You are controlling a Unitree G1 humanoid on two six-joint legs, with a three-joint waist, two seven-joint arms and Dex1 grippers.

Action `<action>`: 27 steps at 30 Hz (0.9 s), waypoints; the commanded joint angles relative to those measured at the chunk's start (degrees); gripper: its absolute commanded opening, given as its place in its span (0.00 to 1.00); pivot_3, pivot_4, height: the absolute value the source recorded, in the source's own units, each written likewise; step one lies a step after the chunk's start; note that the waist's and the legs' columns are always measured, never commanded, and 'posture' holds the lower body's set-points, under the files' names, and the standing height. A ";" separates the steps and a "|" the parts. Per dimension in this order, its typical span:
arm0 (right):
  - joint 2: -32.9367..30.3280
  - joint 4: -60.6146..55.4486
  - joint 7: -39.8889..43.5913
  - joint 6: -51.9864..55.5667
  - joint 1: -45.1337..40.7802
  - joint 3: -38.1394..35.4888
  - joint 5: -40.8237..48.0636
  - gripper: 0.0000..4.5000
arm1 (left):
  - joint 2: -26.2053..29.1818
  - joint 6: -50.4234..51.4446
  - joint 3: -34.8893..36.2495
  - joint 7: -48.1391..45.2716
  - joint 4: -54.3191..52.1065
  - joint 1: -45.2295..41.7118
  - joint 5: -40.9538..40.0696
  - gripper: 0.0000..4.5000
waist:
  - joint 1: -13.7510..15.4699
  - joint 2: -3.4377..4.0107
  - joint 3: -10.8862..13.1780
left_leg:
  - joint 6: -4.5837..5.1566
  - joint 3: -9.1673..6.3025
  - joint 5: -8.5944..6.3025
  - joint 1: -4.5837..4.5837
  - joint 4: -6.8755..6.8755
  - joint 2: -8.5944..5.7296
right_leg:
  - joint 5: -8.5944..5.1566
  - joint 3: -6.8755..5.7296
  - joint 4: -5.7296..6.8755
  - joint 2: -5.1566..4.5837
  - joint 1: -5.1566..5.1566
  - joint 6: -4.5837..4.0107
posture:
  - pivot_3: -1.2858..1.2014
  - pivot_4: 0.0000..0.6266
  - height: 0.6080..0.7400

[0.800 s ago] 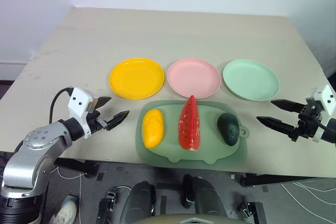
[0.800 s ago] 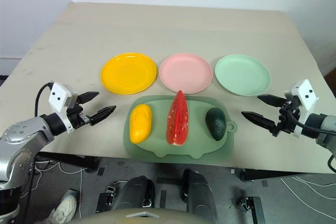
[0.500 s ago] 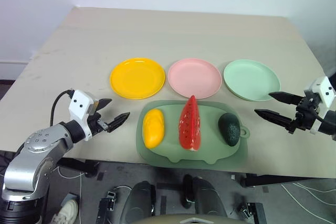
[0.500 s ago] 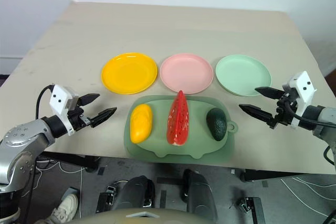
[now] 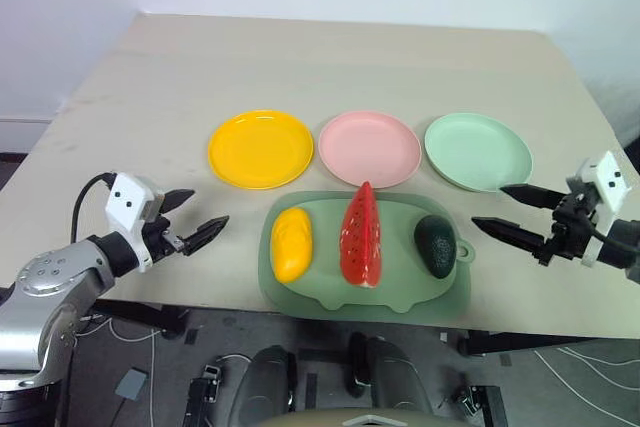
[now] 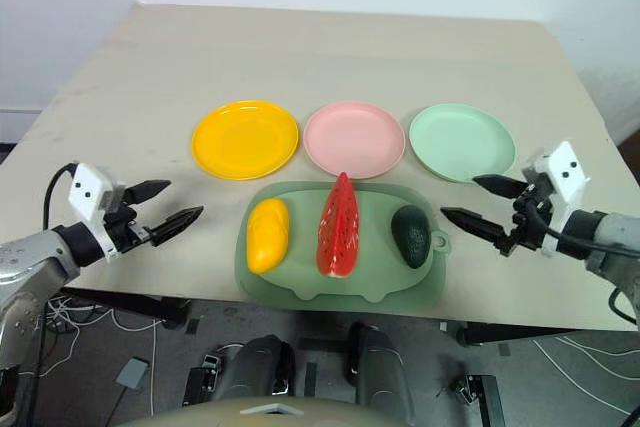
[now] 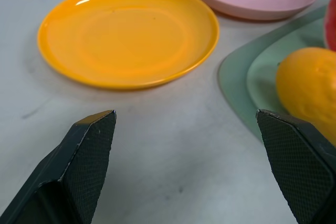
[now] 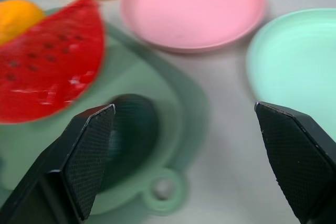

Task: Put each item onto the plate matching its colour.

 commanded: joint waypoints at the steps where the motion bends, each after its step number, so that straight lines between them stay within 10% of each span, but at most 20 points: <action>1: -0.28 -4.97 -5.67 5.82 -1.92 -3.80 4.74 1.00 | 0.66 -1.50 -0.74 -0.60 1.19 -3.10 0.59 0.99 | -0.01 0.00 0.00 | 0.00 0.00 0.00 0.00 0.01 0.00 | 0.00 0.00 -0.01 -0.01 0.01 -0.01 | 0.52 0.24 1.00; 11: 1.18 -10.72 -31.75 28.62 -11.91 -3.47 30.14 1.00 | -0.72 -1.99 -4.79 -0.67 2.57 -5.92 1.86 0.99 | -0.08 -0.02 -0.01 | 0.01 -0.04 0.00 -0.44 -0.16 -0.05 | 0.21 0.01 -0.06 0.02 -0.34 0.00 | 0.52 0.24 1.00; 27: -0.75 -12.73 -52.10 28.00 -11.07 10.03 34.03 1.00 | -2.50 -1.49 -6.00 0.96 0.93 -5.94 1.55 0.99 | -0.09 -0.06 -0.03 | 0.02 -0.12 0.00 -0.67 0.06 -0.12 | 0.21 -0.08 -0.06 -0.01 -0.41 0.06 | 0.52 0.24 1.00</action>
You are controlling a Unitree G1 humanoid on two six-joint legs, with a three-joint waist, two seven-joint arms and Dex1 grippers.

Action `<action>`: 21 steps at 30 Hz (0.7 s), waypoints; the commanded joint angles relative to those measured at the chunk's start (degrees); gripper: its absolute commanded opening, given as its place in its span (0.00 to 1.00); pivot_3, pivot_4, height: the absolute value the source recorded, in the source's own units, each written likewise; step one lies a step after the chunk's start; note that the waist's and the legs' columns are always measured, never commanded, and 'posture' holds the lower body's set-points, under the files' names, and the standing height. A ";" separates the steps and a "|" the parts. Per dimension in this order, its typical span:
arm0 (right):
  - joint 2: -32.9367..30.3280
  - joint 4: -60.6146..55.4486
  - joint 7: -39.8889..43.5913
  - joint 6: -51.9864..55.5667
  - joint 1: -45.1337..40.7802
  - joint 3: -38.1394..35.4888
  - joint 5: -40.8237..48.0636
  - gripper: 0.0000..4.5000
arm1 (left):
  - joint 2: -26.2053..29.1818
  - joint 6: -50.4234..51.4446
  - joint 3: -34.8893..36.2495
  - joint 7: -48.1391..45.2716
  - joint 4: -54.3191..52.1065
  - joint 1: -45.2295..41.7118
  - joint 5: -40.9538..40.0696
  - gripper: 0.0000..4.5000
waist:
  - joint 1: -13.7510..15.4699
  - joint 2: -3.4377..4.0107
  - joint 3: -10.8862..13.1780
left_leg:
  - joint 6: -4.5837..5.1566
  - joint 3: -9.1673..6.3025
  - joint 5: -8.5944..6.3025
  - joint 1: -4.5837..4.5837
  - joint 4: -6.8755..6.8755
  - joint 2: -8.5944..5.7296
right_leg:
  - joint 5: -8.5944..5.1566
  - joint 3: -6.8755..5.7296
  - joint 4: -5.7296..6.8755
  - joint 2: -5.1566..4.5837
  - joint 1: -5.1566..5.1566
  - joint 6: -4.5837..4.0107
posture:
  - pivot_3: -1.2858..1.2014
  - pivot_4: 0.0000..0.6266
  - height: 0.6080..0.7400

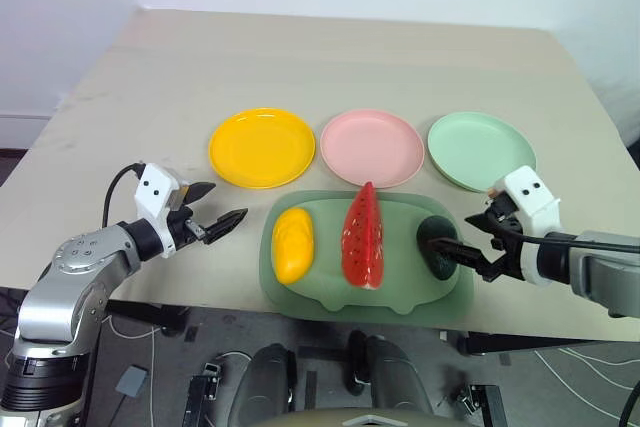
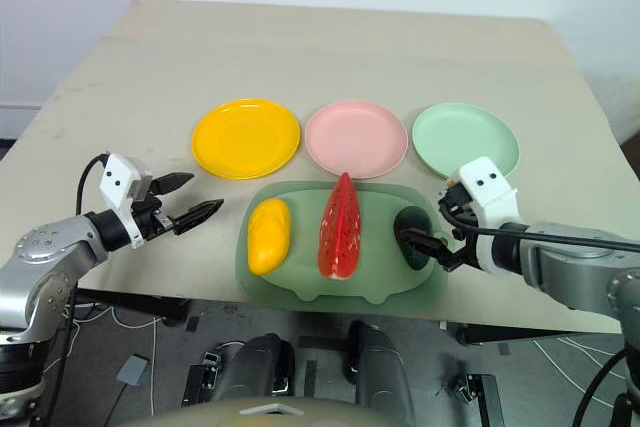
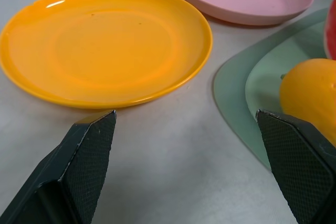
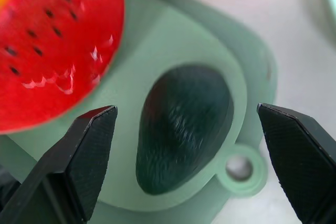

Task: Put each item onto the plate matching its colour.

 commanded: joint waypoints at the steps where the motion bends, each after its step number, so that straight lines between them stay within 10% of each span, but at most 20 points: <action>1: 0.45 -2.31 -2.05 -2.10 1.34 1.89 -1.71 1.00 | -0.21 -0.30 1.16 0.47 -2.56 0.79 -0.59 0.99 | 0.00 0.00 0.00 | 0.00 0.00 0.00 0.00 0.00 0.01 | -0.03 0.00 0.00 0.01 0.00 0.04 | 0.52 0.24 1.00; 12: 7.31 3.16 -1.32 -7.27 -1.17 14.52 -19.47 1.00 | -0.60 0.89 1.59 1.79 -4.69 1.66 -1.46 0.99 | -0.03 0.00 -0.01 | 0.00 -0.01 0.00 0.00 0.12 0.02 | -0.10 -0.01 0.02 0.01 0.01 0.10 | 0.52 0.24 1.00; 17: 4.43 2.38 3.17 -8.44 -1.57 13.81 -24.36 0.73 | -0.30 1.06 3.08 2.22 -5.20 2.51 -1.98 1.00 | 0.03 0.01 -0.01 | 0.02 -0.02 0.00 -0.03 0.12 0.01 | -0.01 -0.03 0.01 0.01 0.01 -0.01 | 0.52 0.24 1.00; 21: 1.83 4.43 8.77 -9.85 -6.83 11.38 -25.54 0.73 | -0.55 1.54 4.13 2.66 -5.55 2.64 -3.14 1.00 | -0.08 0.01 0.00 | 0.04 -0.01 -0.02 -0.02 0.13 0.00 | -0.04 -0.03 0.01 0.00 0.00 0.02 | 0.52 0.24 1.00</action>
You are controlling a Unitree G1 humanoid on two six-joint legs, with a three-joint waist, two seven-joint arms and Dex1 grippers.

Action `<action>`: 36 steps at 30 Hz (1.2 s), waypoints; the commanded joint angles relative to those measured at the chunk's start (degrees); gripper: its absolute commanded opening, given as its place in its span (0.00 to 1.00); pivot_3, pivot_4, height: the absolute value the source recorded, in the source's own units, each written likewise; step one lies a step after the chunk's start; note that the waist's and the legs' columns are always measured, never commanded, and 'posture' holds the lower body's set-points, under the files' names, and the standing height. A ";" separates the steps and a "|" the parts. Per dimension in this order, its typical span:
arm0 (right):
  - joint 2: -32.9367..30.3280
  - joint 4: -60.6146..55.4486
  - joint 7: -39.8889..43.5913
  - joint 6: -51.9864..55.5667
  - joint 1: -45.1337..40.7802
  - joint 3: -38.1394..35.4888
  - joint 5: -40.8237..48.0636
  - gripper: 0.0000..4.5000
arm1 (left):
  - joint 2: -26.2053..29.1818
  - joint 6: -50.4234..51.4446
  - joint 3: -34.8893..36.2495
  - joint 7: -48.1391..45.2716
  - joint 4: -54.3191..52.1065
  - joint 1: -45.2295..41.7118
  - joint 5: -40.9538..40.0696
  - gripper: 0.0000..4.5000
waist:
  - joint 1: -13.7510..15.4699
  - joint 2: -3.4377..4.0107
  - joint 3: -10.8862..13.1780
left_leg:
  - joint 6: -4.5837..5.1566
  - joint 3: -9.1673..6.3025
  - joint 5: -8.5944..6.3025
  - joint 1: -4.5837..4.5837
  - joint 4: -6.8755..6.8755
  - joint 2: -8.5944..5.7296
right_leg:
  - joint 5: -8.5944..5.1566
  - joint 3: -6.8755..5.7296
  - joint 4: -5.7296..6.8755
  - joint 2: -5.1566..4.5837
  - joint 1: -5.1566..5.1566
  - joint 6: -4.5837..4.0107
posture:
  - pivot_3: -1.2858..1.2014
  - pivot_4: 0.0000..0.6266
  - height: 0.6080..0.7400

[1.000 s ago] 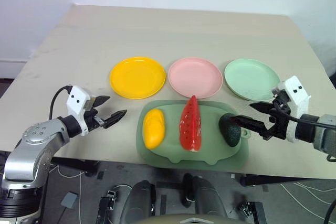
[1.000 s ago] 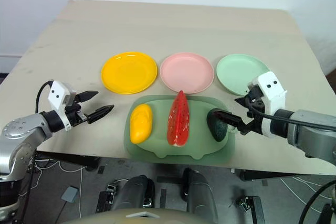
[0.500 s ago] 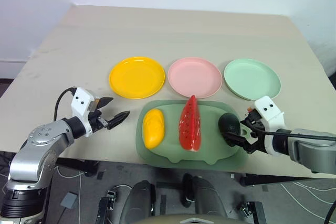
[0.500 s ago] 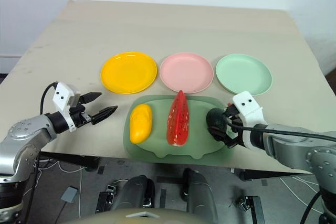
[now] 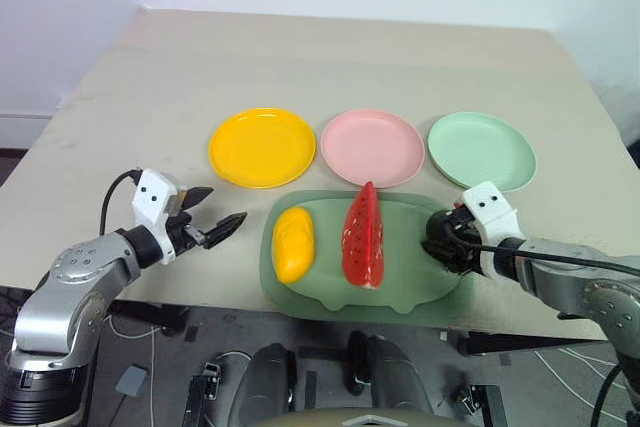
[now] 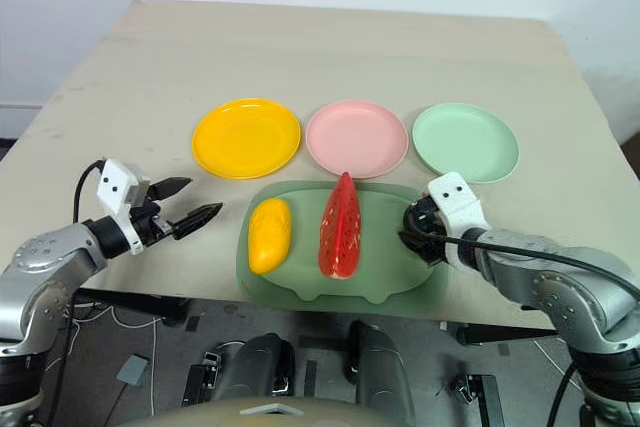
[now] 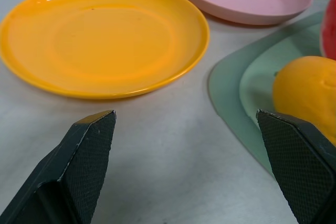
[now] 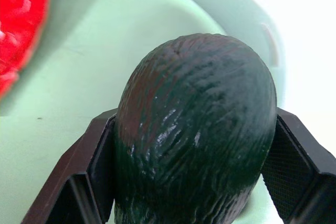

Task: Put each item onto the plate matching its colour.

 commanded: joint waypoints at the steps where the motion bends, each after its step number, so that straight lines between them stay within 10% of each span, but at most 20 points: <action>1: -2.76 3.67 4.89 -2.46 -7.74 -3.33 -2.45 0.73 | 0.23 0.35 2.10 0.32 -2.85 -0.12 -1.74 1.00 | -0.24 0.01 0.01 | 0.00 0.00 0.00 0.01 0.00 0.01 | -0.02 0.00 0.00 0.01 0.01 0.03 | 0.52 0.24 1.00; 15: 3.13 59.03 20.07 -28.79 -35.72 15.43 -35.55 0.73 | 0.07 1.57 2.22 1.44 -6.10 -0.05 -3.27 1.00 | -1.65 0.03 0.02 | 0.04 0.02 -0.01 -0.07 0.01 -0.08 | 0.12 -0.06 -0.02 -0.02 -0.02 -0.07 | 0.52 0.24 1.00; 19: 4.18 64.56 23.68 -34.86 -38.55 16.91 -41.51 0.99 | -0.45 1.87 2.52 2.28 -8.04 1.62 -3.59 1.00 | -1.78 0.06 0.04 | 0.03 0.01 0.00 -0.04 0.01 -0.04 | 0.11 -0.06 0.07 0.00 -0.04 -0.08 | 0.52 0.24 1.00; 29: -3.60 31.44 37.93 -20.26 -33.21 5.45 -30.98 0.99 | 0.18 1.95 3.35 2.53 -8.10 2.77 -4.16 1.00 | -1.33 0.14 0.08 | -0.01 -0.01 0.02 -0.04 0.03 0.01 | 0.11 -0.07 0.16 -0.01 -0.09 -0.08 | 0.52 0.24 1.00; 36: 10.01 4.79 31.50 18.63 -29.62 -5.22 -8.42 0.99 | 0.58 1.26 0.45 0.24 -3.93 -1.74 -3.09 1.00 | -1.40 0.07 0.01 | -0.03 -0.06 0.03 0.05 0.07 0.19 | 0.16 -0.10 0.17 0.00 0.02 -0.16 | 0.52 0.24 1.00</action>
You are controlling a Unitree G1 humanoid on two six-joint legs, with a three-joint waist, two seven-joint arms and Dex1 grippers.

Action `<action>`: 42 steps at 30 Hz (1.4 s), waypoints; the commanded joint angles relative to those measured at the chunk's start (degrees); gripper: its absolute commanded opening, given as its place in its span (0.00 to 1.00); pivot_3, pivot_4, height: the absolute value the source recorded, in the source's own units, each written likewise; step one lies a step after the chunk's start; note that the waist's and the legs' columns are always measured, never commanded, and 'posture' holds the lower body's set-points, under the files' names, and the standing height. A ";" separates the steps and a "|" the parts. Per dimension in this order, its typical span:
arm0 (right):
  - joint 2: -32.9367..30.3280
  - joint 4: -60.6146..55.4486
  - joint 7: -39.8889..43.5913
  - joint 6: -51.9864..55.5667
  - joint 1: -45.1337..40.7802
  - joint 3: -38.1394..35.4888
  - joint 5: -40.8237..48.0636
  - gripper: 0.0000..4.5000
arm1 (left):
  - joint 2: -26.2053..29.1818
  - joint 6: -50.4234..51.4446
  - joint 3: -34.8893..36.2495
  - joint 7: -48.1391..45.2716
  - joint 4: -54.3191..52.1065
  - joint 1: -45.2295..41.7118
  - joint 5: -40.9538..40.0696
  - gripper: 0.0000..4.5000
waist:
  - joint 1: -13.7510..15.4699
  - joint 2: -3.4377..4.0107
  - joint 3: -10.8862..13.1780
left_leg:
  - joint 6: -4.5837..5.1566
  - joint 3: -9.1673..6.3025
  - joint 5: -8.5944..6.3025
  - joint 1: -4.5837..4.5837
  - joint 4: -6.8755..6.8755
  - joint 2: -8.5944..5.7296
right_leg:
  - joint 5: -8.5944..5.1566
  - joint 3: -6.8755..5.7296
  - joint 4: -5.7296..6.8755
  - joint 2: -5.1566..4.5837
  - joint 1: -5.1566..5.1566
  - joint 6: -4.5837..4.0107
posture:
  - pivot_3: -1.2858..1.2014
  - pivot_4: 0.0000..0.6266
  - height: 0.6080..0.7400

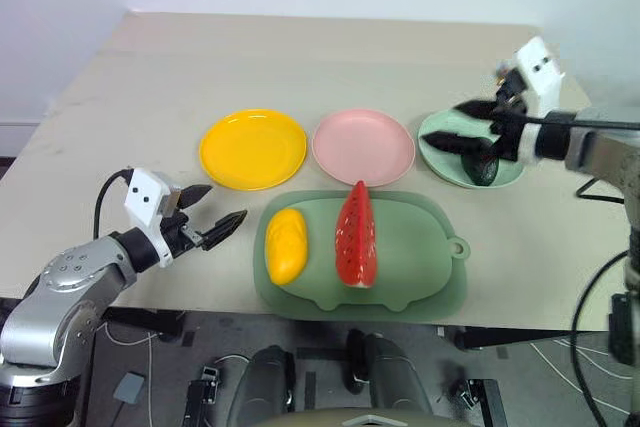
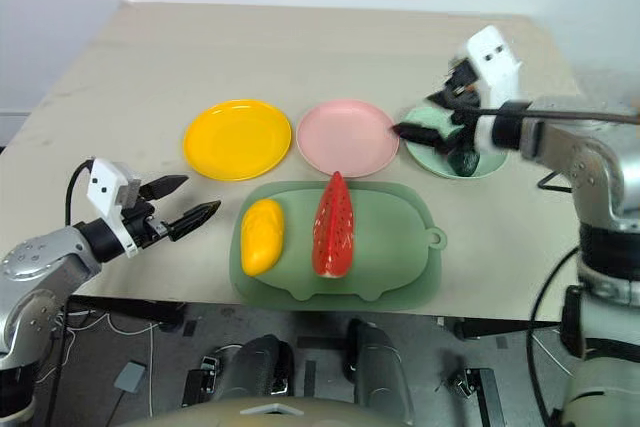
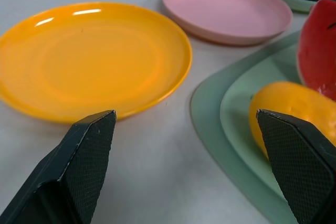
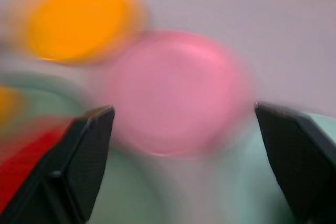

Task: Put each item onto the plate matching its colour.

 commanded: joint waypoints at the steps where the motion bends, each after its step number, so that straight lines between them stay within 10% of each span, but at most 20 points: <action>1: 4.83 -7.71 -6.29 10.39 2.16 -2.57 5.63 0.99 | 0.56 -1.12 -1.20 -1.15 0.85 -2.01 0.46 1.00 | 0.14 0.02 0.00 | 0.00 0.01 0.00 0.00 0.02 -0.01 | 0.00 0.00 0.01 -0.01 0.00 0.00 | 0.52 0.24 1.00; 21: 10.27 -7.36 -39.54 10.91 6.88 5.74 26.58 0.99 | -0.49 -1.55 -2.67 -1.63 1.38 -1.70 0.81 1.00 | -0.07 0.01 -0.01 | 0.00 0.01 0.00 -0.05 0.00 -0.20 | 0.00 0.01 0.00 -0.02 -0.03 0.00 | 0.52 0.24 1.00; 35: -0.99 -7.78 -30.05 4.05 5.06 22.08 12.20 0.99 | -0.82 -1.85 -2.42 -0.46 0.36 -0.14 0.96 1.00 | 0.00 -0.02 -0.03 | 0.01 -0.02 0.00 -0.06 0.00 -0.20 | -0.01 0.01 -0.03 -0.03 -0.04 0.01 | 0.52 0.24 1.00; 42: -2.25 -5.07 -20.95 -1.69 0.85 22.65 6.48 0.67 | -0.71 -1.77 -1.86 -0.21 -0.29 0.81 1.00 1.00 | -0.09 -0.01 -0.03 | 0.01 -0.01 0.00 -0.07 -0.01 -0.19 | -0.01 0.00 -0.04 -0.02 -0.05 0.02 | 0.52 0.24 1.00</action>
